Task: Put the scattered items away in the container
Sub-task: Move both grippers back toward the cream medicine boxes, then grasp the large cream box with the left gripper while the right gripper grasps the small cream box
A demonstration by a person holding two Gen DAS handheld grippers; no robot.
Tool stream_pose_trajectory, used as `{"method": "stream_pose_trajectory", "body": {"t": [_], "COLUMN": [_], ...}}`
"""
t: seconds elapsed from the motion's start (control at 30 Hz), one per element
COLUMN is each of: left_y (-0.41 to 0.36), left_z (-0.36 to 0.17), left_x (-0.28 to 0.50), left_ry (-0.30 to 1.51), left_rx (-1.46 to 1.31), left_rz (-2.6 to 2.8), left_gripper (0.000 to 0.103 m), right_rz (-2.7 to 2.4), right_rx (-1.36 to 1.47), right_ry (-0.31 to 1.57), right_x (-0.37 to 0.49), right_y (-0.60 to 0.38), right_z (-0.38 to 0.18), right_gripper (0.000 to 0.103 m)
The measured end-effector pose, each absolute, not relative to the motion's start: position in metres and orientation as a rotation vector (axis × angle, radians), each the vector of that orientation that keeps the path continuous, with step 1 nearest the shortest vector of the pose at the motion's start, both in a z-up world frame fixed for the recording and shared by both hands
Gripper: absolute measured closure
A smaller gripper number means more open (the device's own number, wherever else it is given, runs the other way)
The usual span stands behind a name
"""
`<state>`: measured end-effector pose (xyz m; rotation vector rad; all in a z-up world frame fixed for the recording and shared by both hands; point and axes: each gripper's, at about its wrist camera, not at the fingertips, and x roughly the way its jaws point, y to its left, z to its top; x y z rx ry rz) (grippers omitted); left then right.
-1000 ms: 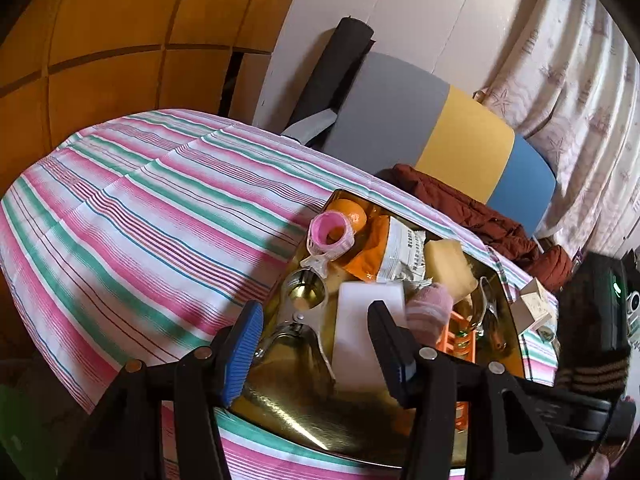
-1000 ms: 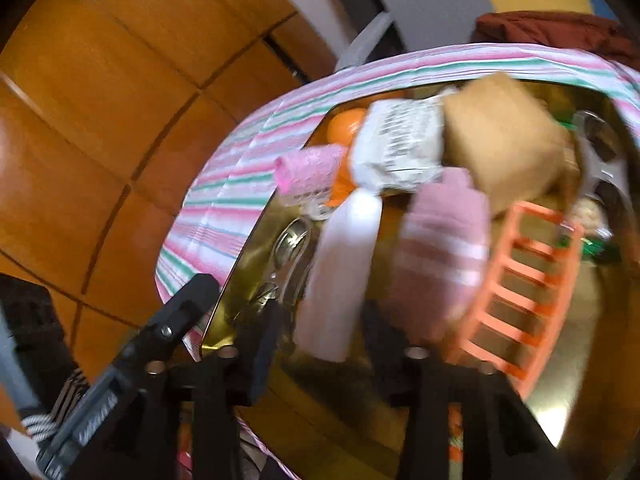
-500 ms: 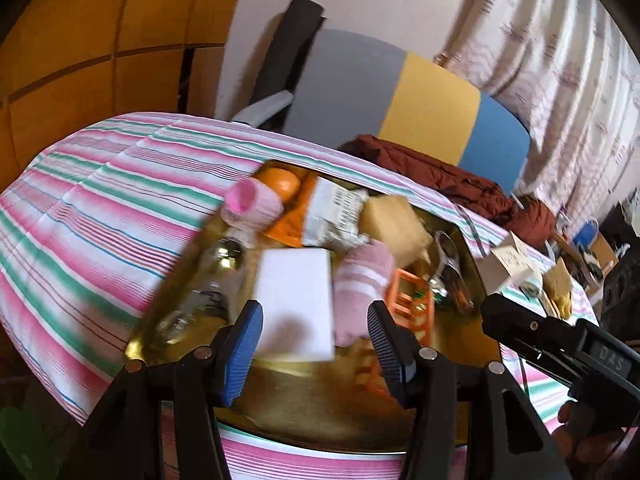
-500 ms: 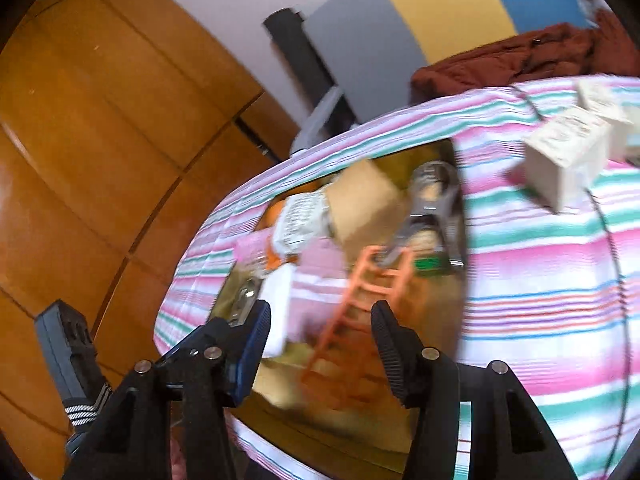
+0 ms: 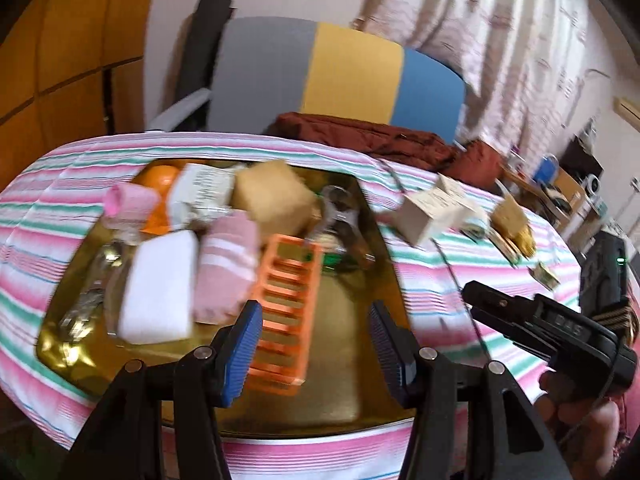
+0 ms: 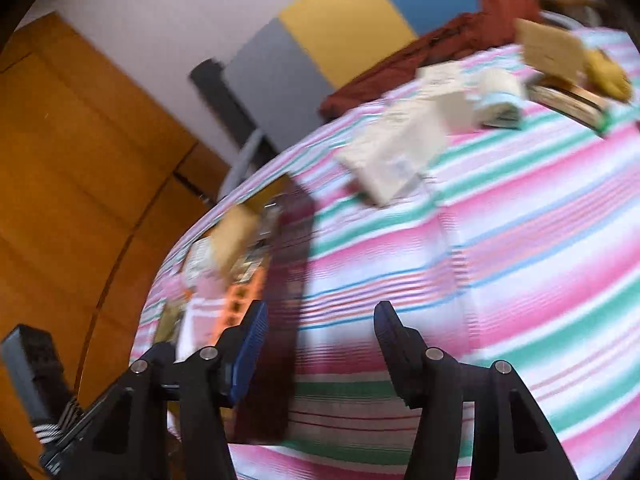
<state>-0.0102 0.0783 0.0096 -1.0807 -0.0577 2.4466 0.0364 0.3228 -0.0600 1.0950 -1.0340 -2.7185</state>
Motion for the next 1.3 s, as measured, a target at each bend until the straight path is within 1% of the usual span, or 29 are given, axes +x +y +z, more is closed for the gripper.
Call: {"method": "stream_pose_trajectory", "body": {"t": [0.1,0.13,0.17,0.23,0.33,0.4,0.6,0.87,1.07,1.13,1.2,1.3], "left_y": [0.096,0.103,0.110,0.124,0.144,0.161,0.211,0.271,0.308,0.316,0.324,0.330], "left_z": [0.010,0.011,0.011,0.013,0.018,0.021,0.023,0.023,0.015,0.010,0.004,-0.008], "left_x": [-0.004,-0.001,0.001,0.002,0.003,-0.001,-0.033,-0.091,-0.135,-0.141,-0.141,-0.142], "left_ry": [-0.019,0.001,0.018,0.057,0.111,0.161,0.255,0.371,0.489,0.520,0.595,0.670], "left_rx": [-1.065,-1.058,-1.052,-1.039,-1.010,-0.985,-0.998,-0.976,-0.987,-0.989,-0.968,-0.961], "left_rz": [2.403,2.390,2.381,2.361,2.337,2.319,2.279,2.238,2.129,2.063,2.037,2.017], "left_gripper": [0.048,0.048,0.048,0.048,0.048,0.048,0.048,0.046,0.045,0.043,0.042,0.042], "right_rz": [-2.782,-2.798,-2.803,-2.824,-2.852,-2.869,-2.952,-2.980,-2.995,-3.007,-3.021,-3.016], "right_rx": [1.098,1.094,1.095,1.100,1.075,1.046,1.039,1.016,0.944,0.923,0.911,0.900], "right_ry": [-1.027,-1.020,-1.022,-1.037,-1.078,-1.124,-1.088,-1.092,-1.039,-1.004,-0.957,-0.945], "right_x": [0.050,0.055,0.058,0.062,0.074,0.083,0.082,0.070,0.067,0.067,0.066,0.066], "right_y": [0.343,0.350,0.356,0.367,0.384,0.395,0.410,0.424,0.423,0.421,0.417,0.416], "right_z": [-0.064,-0.066,-0.067,-0.072,-0.078,-0.081,-0.077,-0.081,-0.084,-0.085,-0.086,-0.086], "right_gripper": [0.046,0.042,0.035,0.030,0.030,0.032,0.031,0.030,0.024,0.022,0.020,0.016]}}
